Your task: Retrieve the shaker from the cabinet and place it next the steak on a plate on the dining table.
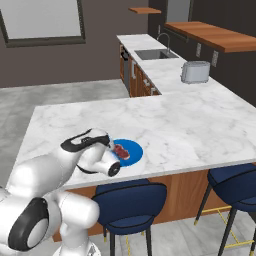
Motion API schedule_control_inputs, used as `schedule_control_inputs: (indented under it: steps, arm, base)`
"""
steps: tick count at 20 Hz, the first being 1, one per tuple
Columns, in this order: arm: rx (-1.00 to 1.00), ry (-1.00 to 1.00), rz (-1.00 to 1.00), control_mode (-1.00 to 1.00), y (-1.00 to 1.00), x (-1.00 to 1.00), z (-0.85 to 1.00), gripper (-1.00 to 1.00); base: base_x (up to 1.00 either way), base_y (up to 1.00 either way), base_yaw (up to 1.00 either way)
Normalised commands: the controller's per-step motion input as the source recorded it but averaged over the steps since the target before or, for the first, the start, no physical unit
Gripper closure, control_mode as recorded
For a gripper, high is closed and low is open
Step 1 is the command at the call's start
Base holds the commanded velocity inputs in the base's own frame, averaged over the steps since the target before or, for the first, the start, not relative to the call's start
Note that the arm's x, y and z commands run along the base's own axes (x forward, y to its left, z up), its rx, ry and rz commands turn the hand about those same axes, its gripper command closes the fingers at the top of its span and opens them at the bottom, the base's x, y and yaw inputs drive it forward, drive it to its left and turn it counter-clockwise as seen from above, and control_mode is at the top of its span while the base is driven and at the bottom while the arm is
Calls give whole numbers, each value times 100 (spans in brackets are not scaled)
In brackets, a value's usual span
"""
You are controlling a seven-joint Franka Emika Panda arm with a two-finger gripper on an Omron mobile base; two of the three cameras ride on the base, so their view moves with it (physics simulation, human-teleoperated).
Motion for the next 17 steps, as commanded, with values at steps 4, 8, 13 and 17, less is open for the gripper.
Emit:
schedule_control_inputs:
  steps: [4,8,13,17]
  arm:
    - [-14,0,11,-100,0,-72,100,-100]
    - [-11,4,8,-100,0,-93,99,-100]
    - [-6,0,6,-100,0,-100,71,-100]
    - [-1,1,4,-100,0,-100,66,-100]
  base:
    - [0,0,0]
    - [0,0,0]
    - [0,0,0]
    - [0,0,0]
